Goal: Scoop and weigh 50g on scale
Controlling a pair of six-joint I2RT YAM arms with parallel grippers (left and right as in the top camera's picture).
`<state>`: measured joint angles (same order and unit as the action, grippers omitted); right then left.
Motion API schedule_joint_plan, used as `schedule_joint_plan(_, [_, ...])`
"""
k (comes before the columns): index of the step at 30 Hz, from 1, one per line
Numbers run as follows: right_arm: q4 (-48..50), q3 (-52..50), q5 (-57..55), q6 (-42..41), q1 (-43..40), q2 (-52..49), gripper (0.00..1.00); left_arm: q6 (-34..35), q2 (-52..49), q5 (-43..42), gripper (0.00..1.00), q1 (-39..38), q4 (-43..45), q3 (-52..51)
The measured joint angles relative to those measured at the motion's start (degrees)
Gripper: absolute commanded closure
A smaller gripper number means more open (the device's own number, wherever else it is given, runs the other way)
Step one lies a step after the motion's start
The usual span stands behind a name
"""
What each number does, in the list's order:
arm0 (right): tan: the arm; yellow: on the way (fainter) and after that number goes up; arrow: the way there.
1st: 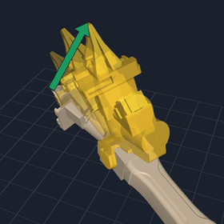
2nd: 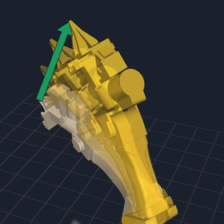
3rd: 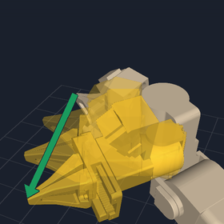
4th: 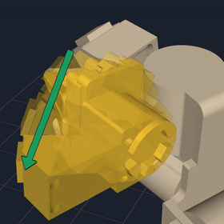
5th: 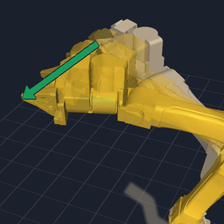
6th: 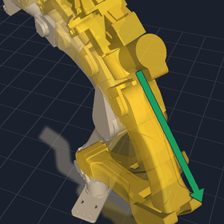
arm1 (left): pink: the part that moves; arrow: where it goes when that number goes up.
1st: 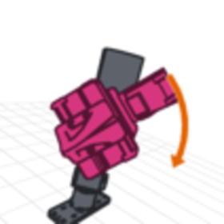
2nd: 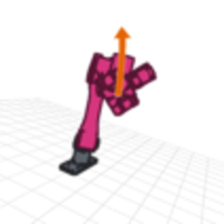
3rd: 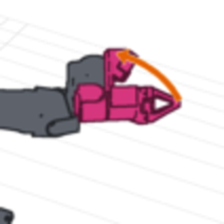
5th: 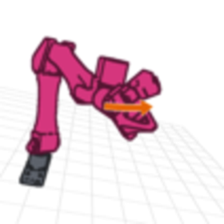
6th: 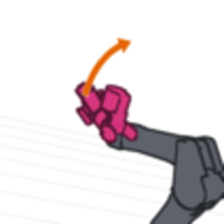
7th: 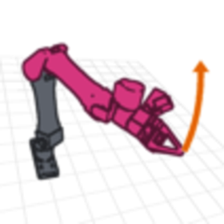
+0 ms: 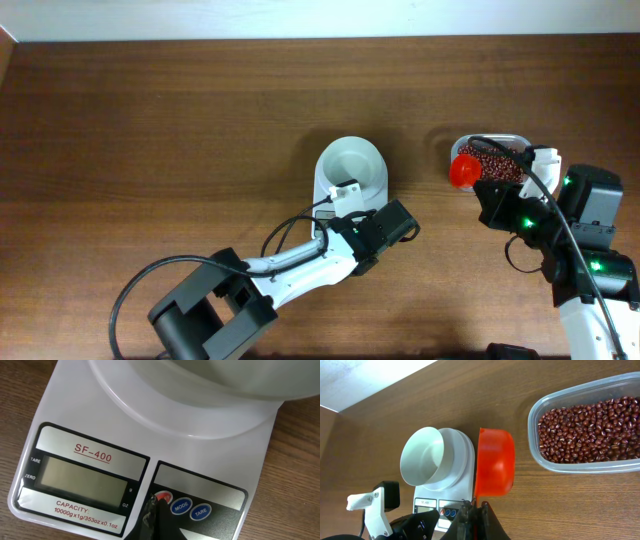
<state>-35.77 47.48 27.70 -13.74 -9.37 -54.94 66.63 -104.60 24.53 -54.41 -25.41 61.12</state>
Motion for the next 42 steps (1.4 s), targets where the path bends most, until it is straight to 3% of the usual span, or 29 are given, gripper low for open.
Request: schedule_joint_plan(42, [-0.1, 0.0, 0.0, 0.0, 0.0, 0.0, 0.96, 0.0, -1.8, 0.6, 1.0, 0.0, 2.2, 0.0])
